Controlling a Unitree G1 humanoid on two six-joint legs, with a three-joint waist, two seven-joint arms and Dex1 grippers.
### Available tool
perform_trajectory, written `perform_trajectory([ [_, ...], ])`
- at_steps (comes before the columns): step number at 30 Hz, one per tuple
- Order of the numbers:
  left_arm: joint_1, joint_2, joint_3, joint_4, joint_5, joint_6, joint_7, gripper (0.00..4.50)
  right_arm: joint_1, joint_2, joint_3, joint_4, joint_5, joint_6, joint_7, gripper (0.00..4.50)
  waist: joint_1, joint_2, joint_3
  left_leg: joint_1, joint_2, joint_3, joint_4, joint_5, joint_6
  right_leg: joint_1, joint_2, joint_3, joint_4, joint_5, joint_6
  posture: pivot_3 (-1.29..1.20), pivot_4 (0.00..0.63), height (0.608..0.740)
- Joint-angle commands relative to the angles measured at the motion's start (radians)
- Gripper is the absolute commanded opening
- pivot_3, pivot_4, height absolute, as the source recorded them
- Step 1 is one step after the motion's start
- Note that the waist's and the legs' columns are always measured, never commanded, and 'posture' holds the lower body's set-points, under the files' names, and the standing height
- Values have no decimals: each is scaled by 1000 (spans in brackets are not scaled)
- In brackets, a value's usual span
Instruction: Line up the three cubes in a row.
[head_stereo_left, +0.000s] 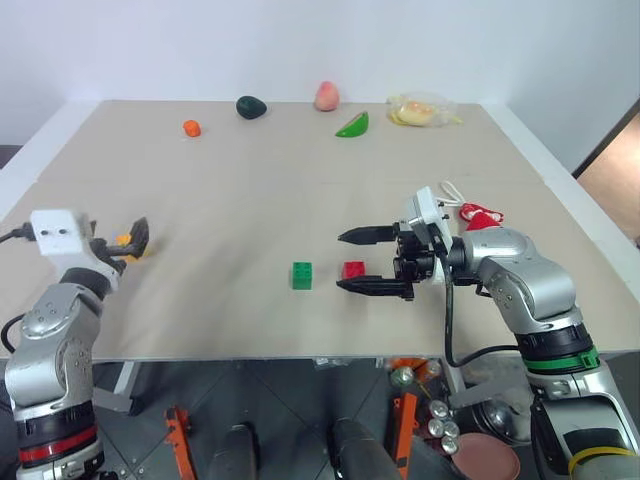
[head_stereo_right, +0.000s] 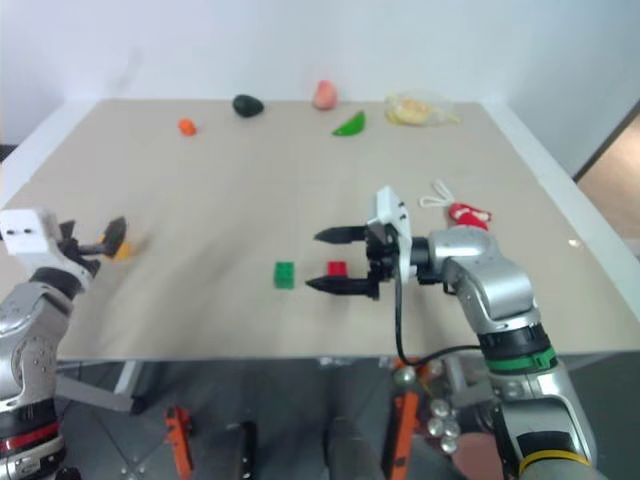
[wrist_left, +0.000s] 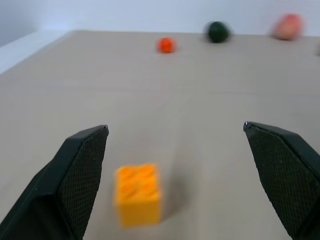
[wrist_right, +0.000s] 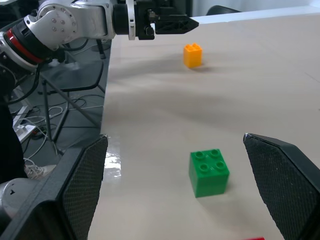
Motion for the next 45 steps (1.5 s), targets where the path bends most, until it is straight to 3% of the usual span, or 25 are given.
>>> perform_trajectory([
  [1,28,-22,-26,-79,32,-12,48,4483,-11,15,-3,-26,5,-16,8,4500,0,0,0,0,0,0,0,0,0,0,0,0,0,0,0,0,150,740],
  [20,-57,-59,-60,206,87,-122,113,4483,70,-6,-65,-126,29,25,-67,4500,0,-1,0,0,0,0,0,0,-1,0,0,0,-1,0,-1,0,150,740],
  [37,-198,-18,-101,512,142,-213,84,4483,122,-36,-97,-197,62,66,-128,4500,0,-1,0,0,-1,0,0,0,-1,0,0,1,-1,0,-1,0,150,740],
  [45,-235,-9,-113,588,158,-257,63,1944,129,-45,-101,-195,66,63,-142,4500,0,-1,0,0,-1,0,-1,0,-1,-1,0,1,-1,0,-1,0,150,740],
])
